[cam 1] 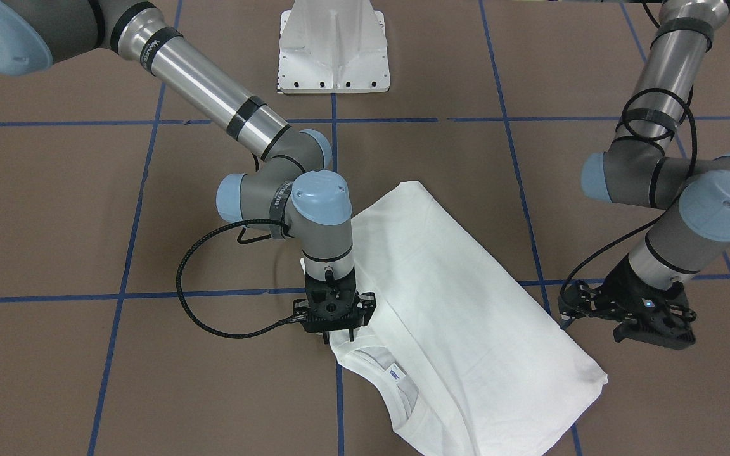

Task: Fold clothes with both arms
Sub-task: 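Grasp the folded shirt near the collar with the right gripper and straighten it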

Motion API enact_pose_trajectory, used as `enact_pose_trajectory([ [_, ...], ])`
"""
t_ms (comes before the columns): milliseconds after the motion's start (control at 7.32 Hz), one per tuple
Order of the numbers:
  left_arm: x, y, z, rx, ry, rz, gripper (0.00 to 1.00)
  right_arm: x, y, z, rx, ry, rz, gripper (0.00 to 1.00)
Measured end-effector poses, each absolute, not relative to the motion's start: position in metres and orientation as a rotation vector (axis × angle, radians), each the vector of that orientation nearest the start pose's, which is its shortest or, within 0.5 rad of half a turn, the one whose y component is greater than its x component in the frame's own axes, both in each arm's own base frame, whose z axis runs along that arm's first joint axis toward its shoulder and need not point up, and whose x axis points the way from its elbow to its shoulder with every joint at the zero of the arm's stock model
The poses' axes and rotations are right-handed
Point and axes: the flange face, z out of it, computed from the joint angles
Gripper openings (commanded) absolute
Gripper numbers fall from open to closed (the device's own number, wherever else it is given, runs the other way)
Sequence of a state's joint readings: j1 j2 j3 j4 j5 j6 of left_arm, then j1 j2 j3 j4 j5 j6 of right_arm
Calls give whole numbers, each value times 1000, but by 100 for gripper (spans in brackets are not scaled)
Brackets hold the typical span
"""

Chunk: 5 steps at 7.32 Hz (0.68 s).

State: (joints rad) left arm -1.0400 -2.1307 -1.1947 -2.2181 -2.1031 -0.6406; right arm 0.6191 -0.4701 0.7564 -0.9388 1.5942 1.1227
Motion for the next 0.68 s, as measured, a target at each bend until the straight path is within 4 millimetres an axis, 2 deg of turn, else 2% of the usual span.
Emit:
enact_pose_trajectory([
  [410, 304, -681, 434, 399, 866, 119, 100, -648, -622, 214, 453, -828, 147, 0],
  [546, 304, -681, 434, 400, 867, 116, 100, -640, -612, 218, 459, -849, 146, 0],
  [683, 304, -681, 433, 399, 868, 114, 100, -626, -592, 230, 463, -871, 141, 0],
])
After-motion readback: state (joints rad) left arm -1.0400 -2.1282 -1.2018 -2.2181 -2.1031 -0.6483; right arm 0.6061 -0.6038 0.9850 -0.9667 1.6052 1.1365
